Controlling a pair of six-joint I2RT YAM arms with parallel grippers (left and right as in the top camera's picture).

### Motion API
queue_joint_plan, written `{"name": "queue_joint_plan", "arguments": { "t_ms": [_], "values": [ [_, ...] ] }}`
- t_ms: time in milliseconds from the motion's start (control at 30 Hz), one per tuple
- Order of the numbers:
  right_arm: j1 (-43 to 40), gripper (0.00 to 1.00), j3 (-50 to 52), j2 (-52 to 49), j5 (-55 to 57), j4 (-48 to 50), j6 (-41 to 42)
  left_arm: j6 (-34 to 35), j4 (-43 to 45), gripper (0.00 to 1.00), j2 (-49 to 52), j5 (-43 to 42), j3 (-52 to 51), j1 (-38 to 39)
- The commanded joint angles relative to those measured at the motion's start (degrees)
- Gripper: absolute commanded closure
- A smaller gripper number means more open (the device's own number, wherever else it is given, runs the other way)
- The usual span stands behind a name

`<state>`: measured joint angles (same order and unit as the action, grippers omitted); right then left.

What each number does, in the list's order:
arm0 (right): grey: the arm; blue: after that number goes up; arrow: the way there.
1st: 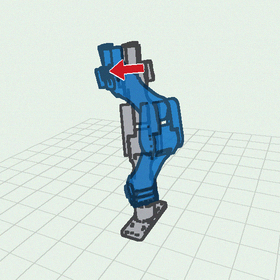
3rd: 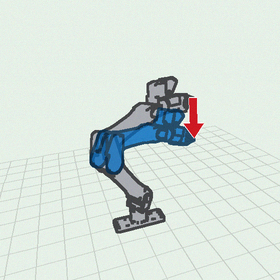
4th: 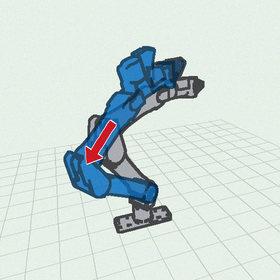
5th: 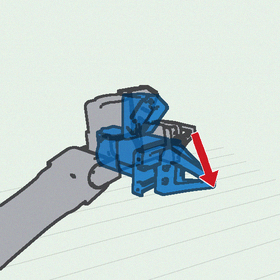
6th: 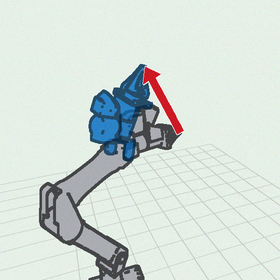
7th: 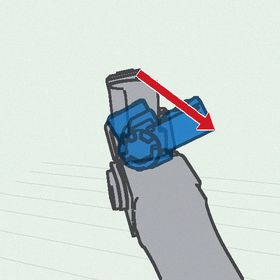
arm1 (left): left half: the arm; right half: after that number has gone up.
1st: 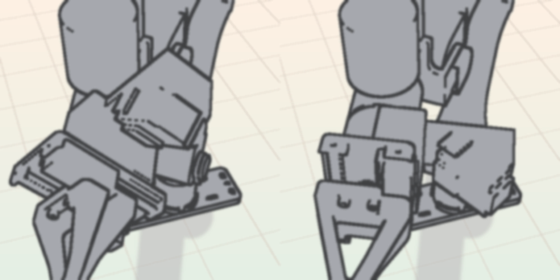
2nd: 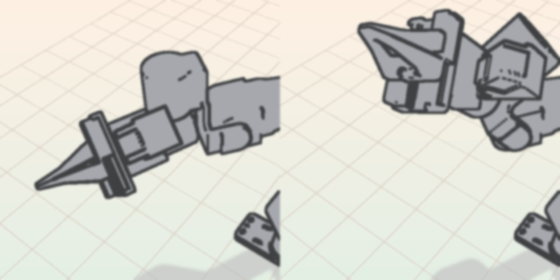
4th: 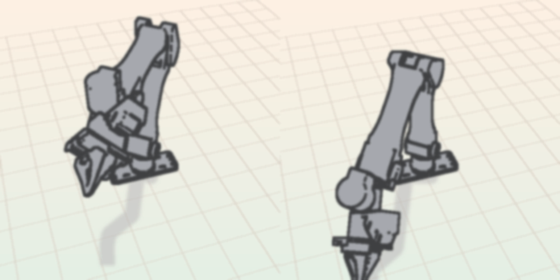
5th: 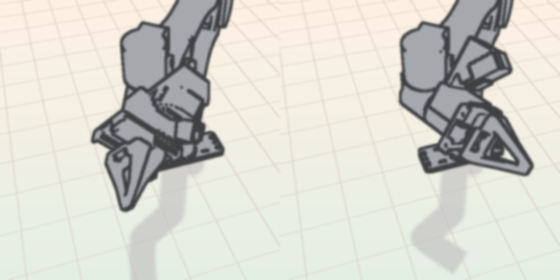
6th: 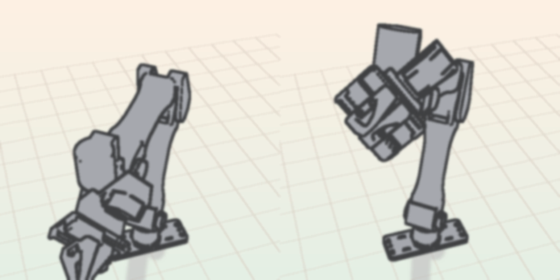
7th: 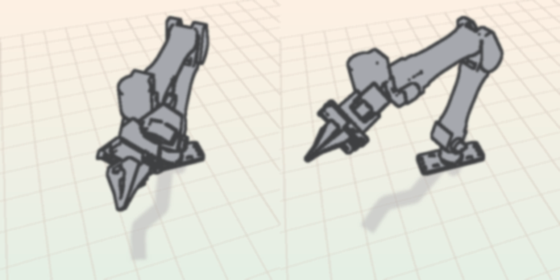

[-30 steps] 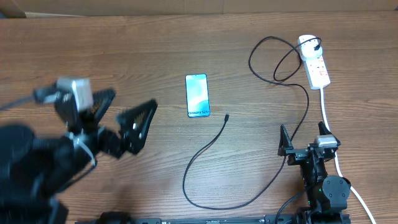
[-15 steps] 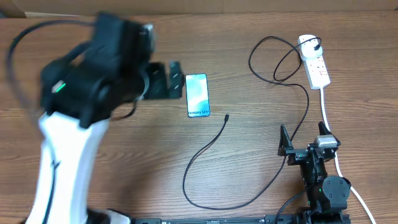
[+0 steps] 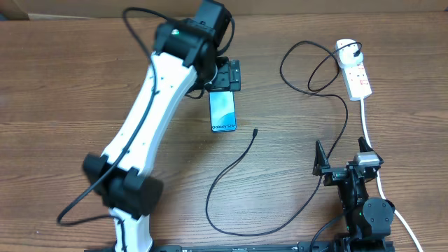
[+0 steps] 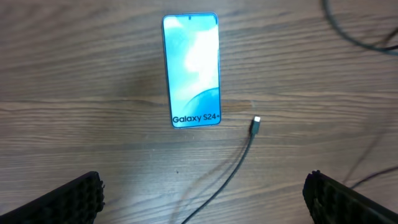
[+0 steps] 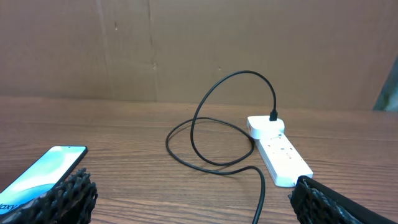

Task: Plug charger to phone and switch on socket
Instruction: 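Move the left gripper forward over the phone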

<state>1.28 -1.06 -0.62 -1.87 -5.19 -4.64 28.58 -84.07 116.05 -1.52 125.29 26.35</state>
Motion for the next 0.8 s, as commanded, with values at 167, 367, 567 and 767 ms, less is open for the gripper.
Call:
{"name": "queue_joint_plan", "arguments": {
  "t_ms": [167,367,567,767],
  "values": [
    [0.44,0.0,0.57,0.46,0.72,0.35,0.28,1.4,5.77,0.0,8.46,-1.33,1.07,-1.27],
    [0.44,0.0,0.57,0.46,0.72,0.35,0.28,3.78,11.32,0.0,11.02,-1.51,1.07,-1.57],
    [0.44,0.0,0.57,0.46,0.72,0.35,0.28,4.15,14.69,0.0,12.55,0.55,1.03,-1.6],
    [0.44,0.0,0.57,0.46,0.72,0.35,0.28,6.38,14.73,0.0,15.04,0.66,0.59,-1.4]
  ]
}}
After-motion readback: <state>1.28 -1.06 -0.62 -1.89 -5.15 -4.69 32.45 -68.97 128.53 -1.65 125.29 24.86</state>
